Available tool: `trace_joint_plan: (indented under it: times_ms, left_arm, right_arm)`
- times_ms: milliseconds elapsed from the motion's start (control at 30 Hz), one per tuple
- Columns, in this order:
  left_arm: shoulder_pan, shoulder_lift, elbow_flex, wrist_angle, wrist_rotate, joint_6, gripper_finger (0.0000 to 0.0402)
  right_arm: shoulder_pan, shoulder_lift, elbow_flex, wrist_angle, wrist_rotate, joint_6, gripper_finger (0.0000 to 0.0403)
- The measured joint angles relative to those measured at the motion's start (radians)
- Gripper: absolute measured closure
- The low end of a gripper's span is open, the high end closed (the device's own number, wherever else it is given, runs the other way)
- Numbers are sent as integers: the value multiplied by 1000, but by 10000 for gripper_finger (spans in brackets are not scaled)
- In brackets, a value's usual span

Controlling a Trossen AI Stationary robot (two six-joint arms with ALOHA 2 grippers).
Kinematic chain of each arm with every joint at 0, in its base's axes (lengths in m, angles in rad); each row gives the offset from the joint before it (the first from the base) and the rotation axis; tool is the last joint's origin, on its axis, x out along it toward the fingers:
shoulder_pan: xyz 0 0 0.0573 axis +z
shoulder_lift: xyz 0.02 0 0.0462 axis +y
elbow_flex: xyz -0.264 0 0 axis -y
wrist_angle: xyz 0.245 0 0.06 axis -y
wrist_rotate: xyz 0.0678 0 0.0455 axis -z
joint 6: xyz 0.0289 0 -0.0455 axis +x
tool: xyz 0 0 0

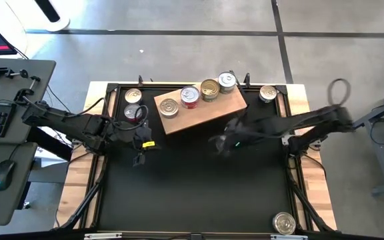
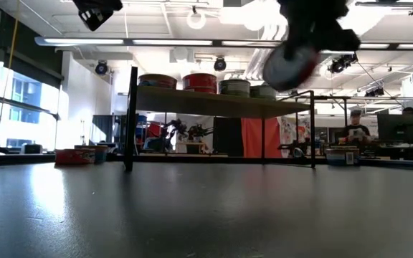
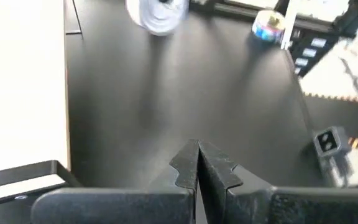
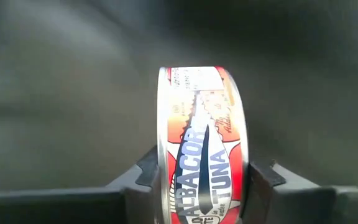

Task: Stack canned seafood by type on shelf
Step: Stack the right red tuna can on top of the red tuna can on the shelf

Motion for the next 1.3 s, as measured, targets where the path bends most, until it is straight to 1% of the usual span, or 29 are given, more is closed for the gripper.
trace_joint_plan:
  times_ms: [100, 167, 233, 300, 400, 500, 667, 800, 933, 1033, 1167, 1300]
  left_arm:
    - [0, 0, 0, 35, -8, -21, 402]
    - [0, 1, 0, 72, -31, -15, 402]
    - [0, 1, 0, 119, -61, 2, 402]
    - [1, 1, 0, 167, -88, 20, 401]
    - [2, 1, 0, 234, -120, 25, 401]
    - [2, 1, 0, 269, -122, 18, 401]
    - [1, 1, 0, 273, -121, -52, 402]
    - [-6, 1, 0, 255, -121, -91, 402]
    - [-35, 1, 0, 250, -121, -115, 402]
    - [-69, 1, 0, 249, -121, -115, 401]
    - [-113, 1, 0, 240, -123, -115, 402]
    - [-142, 1, 0, 221, -160, -114, 402]
  right_arm:
    - [-67, -149, -118, 333, 21, -13, 287]
    - [-123, -206, -172, 540, 23, -54, 287]
    - [-185, -215, -190, 672, 37, -98, 287]
    - [-251, -185, -183, 741, 36, -135, 287]
    - [-346, -104, -111, 751, 10, -146, 287]
    - [-423, -5, -19, 753, -74, -170, 287]
    - [-486, 167, 156, 737, -200, -188, 287]
    - [-503, 281, 293, 613, -206, -189, 287]
    - [-509, 357, 371, 563, -201, -187, 287]
    - [-518, 381, 392, 552, -201, -161, 281]
    - [-531, 388, 392, 526, -174, -137, 248]
    - [-537, 386, 393, 522, -167, -123, 243]
